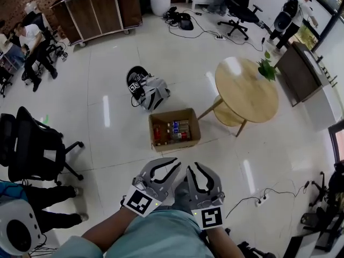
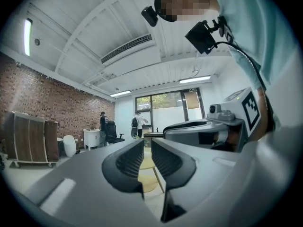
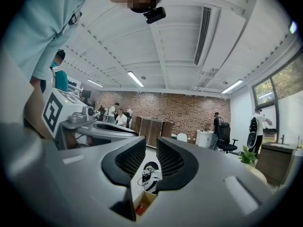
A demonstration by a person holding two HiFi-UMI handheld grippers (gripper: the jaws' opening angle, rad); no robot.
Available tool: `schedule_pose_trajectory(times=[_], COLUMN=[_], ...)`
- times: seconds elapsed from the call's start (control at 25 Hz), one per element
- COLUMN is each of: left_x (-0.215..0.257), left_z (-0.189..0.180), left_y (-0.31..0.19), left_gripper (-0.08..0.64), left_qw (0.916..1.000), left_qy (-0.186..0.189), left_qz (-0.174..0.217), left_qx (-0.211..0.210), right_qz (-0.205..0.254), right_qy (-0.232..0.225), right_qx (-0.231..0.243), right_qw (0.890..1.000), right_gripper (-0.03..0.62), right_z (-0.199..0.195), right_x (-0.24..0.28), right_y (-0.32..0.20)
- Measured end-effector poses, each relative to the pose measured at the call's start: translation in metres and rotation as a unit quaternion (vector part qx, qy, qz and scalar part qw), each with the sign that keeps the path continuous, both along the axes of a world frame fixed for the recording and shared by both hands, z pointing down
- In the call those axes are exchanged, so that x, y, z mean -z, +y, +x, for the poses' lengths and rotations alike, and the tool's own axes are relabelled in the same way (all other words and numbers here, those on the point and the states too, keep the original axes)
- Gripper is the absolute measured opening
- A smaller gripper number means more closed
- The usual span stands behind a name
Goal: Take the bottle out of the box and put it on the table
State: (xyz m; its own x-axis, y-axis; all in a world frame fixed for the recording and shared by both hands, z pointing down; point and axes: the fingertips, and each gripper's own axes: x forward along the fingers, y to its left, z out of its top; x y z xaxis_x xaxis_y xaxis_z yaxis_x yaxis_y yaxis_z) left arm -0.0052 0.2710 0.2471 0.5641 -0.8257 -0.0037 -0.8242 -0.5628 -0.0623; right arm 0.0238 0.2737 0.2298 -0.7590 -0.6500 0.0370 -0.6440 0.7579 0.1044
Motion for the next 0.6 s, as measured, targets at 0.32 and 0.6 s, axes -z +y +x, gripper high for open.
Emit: schedule_pose_trajectory(times=[0.32,0.6], left_x=[0.010,-0.001], left_z=[0.046,0.077], left_y=[-0.081,-0.122], left_gripper=[0.048,0.046], left_qw=[0.9988,0.9986], left_qy=[0.016,0.011], left_qz=[-0.011,-0.034], left_qx=[0.044,0.039], right_qz=[0.005,-0.023], right_qy=[-0.029,-0.048], right_qx=[0.054,0.095], right_qw=[0.998,0.994], right_gripper=[0.058,0.114], right_z=[0.064,0.082], right_x=[0.006,-0.008], right_y=[-0.085,-0.126])
